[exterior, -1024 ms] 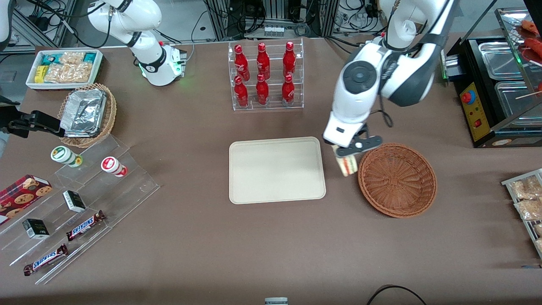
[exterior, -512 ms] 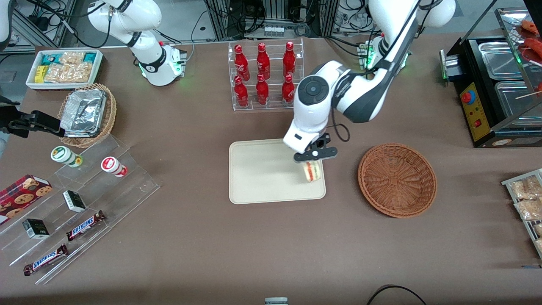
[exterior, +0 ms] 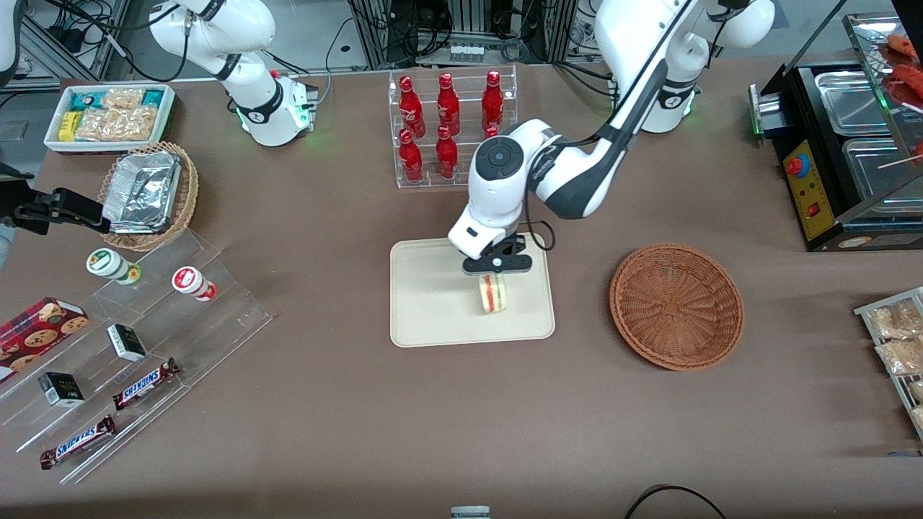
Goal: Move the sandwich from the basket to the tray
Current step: 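Carry the held sandwich with the left gripper over the cream tray, then lower the sandwich onto the tray and open the left gripper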
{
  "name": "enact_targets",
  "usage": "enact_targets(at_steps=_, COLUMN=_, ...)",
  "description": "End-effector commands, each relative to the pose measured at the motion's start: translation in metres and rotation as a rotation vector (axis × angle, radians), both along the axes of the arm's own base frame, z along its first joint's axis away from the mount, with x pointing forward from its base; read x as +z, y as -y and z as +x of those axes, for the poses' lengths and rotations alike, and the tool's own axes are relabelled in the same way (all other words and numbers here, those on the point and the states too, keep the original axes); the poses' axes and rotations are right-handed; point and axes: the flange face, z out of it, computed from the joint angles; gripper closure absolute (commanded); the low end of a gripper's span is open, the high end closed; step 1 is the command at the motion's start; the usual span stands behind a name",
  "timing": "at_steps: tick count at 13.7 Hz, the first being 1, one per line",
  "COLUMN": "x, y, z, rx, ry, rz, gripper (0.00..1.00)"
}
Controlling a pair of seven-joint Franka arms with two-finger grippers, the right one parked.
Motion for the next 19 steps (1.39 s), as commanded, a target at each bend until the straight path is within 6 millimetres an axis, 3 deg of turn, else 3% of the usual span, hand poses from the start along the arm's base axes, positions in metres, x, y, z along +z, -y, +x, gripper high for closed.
enact_targets(at_steps=1, x=-0.013, y=0.016, z=0.0, rx=0.008, ry=0.03, rz=-0.017, gripper=1.0)
enact_targets(at_steps=10, x=-0.048, y=0.039, z=-0.019, rx=-0.033, ry=0.014, rz=-0.006, gripper=1.0)
enact_targets(at_steps=19, x=-0.062, y=0.046, z=-0.013, rx=-0.022, ry=0.012, rz=-0.011, gripper=1.0)
